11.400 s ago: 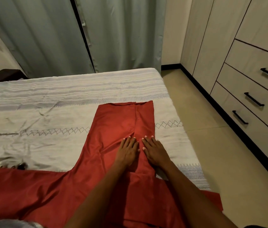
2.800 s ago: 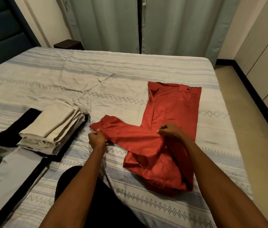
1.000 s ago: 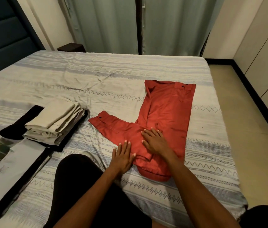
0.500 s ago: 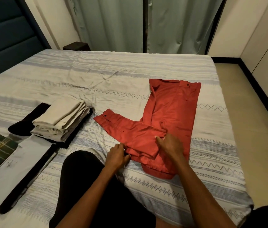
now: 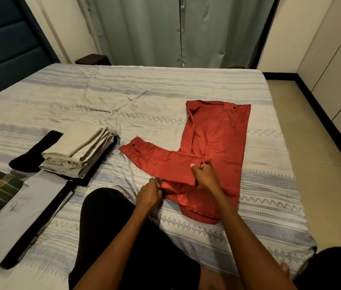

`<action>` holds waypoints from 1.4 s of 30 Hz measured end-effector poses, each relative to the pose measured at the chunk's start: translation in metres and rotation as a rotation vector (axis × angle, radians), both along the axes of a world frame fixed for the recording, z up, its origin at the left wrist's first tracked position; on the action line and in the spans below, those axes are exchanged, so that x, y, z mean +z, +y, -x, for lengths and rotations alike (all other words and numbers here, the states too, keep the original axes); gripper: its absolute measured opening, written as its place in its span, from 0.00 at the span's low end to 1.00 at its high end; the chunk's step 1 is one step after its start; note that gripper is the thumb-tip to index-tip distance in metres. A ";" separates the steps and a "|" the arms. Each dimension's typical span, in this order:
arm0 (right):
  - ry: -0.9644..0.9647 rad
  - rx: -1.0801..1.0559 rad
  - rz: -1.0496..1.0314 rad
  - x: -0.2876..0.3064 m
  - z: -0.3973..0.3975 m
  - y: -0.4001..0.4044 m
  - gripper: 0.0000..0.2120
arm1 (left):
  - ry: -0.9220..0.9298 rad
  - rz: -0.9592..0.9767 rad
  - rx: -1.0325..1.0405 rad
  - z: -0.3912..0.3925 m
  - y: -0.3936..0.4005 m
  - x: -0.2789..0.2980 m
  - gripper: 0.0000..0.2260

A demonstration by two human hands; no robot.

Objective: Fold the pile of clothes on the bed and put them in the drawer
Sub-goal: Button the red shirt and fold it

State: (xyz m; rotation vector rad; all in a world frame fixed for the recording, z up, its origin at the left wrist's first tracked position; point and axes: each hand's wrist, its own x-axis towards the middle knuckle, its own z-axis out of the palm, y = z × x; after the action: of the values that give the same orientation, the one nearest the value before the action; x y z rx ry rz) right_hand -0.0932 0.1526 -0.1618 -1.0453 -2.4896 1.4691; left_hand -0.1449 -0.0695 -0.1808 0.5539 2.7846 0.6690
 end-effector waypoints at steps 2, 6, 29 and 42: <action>0.110 -0.086 0.072 0.004 -0.004 -0.003 0.22 | -0.016 -0.034 -0.023 -0.003 0.000 0.005 0.08; 0.231 -0.195 0.018 0.022 -0.021 0.000 0.10 | 0.023 -0.018 -0.122 -0.009 0.004 0.013 0.13; 0.181 -0.247 -0.004 0.001 -0.107 0.051 0.12 | 0.135 0.017 -0.584 -0.019 0.006 0.010 0.12; 0.003 0.109 -0.655 -0.001 -0.101 0.036 0.25 | 0.222 -0.152 -0.451 -0.025 0.050 0.003 0.21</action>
State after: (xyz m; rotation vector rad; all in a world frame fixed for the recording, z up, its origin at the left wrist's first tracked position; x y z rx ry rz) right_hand 0.0083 0.1881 -0.1625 -0.7794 -2.7430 0.5665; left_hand -0.1195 -0.0198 -0.1777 1.3087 2.6620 0.7523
